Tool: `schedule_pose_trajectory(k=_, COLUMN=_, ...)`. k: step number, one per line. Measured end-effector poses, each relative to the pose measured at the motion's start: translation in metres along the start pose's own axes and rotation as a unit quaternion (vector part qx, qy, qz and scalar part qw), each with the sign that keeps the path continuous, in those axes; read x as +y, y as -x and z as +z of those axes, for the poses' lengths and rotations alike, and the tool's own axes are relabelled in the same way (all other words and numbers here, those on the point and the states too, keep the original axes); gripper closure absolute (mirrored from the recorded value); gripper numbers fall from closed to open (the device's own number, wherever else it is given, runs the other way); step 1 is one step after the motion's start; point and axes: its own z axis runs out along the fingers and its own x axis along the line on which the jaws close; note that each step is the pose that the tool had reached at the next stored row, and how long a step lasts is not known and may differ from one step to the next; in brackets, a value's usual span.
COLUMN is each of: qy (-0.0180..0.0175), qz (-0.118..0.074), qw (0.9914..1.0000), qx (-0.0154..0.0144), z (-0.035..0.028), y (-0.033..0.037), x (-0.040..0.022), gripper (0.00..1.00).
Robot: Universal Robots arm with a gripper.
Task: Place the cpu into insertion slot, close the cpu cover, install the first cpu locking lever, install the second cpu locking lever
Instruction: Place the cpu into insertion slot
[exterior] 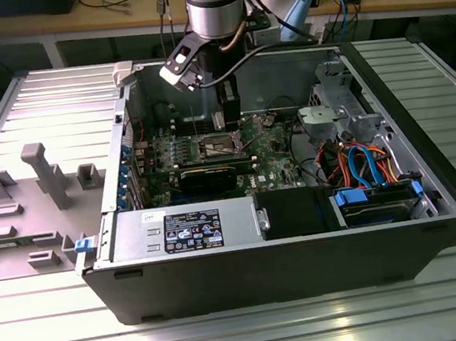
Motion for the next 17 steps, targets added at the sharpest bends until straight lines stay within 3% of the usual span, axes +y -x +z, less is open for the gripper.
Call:
schedule_pose_trajectory(k=4, qy=0.0002, qz=0.011, qw=0.99994, qx=-0.0011, z=0.0064, y=-0.0027, x=-0.0012, gripper=0.45)
schedule_pose_trajectory(k=11, qy=0.0002, qz=0.011, qw=0.99994, qx=-0.0009, z=0.0184, y=-0.0174, x=-0.0113, gripper=0.45)
schedule_pose_trajectory(k=17, qy=-0.0001, qz=-0.002, qw=1.0, qx=0.0001, z=0.0267, y=-0.018, x=-0.0143, gripper=0.45)
